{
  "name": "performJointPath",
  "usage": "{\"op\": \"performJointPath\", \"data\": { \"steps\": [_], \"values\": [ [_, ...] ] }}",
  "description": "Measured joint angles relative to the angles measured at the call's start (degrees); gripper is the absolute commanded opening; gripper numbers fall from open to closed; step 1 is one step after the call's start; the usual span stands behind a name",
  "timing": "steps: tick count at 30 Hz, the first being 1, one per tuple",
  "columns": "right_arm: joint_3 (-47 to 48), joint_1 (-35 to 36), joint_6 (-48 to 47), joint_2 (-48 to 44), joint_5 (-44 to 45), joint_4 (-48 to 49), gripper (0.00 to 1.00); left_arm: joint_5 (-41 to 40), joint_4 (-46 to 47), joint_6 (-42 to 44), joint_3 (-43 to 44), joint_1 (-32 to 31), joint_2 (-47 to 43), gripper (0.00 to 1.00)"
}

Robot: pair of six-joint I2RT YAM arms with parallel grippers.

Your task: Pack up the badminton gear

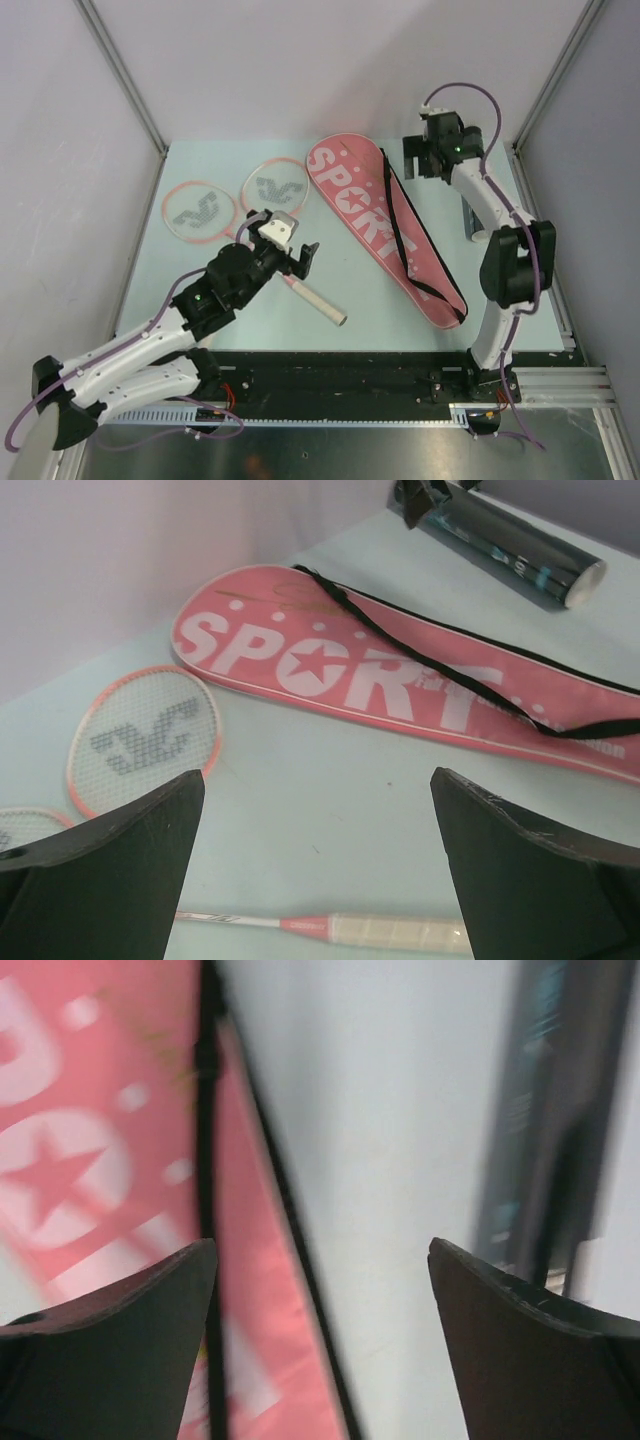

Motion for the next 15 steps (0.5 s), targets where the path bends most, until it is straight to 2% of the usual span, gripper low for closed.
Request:
{"op": "performJointPath", "data": {
  "steps": [3, 7, 10, 15],
  "values": [
    [-11.2, 0.6, 5.5, -6.4, -10.1, 3.5, 0.75, 2.6, -1.3, -1.9, 0.7, 0.0, 1.8, 1.0],
    [-25.4, -6.3, 11.3, -9.2, -21.6, 6.9, 0.6, 7.7, -2.2, -6.5, 3.7, 0.0, 4.8, 1.0],
    [-31.2, -10.6, 12.9, -8.4, -24.1, 6.8, 0.57, 12.6, -1.7, -10.7, 6.6, 0.1, 9.0, 0.97],
    [-32.5, -10.3, 13.1, -8.2, -27.4, 8.1, 0.56, 20.5, -1.7, -17.4, 9.9, 0.2, 18.6, 0.96]
  ]
}}
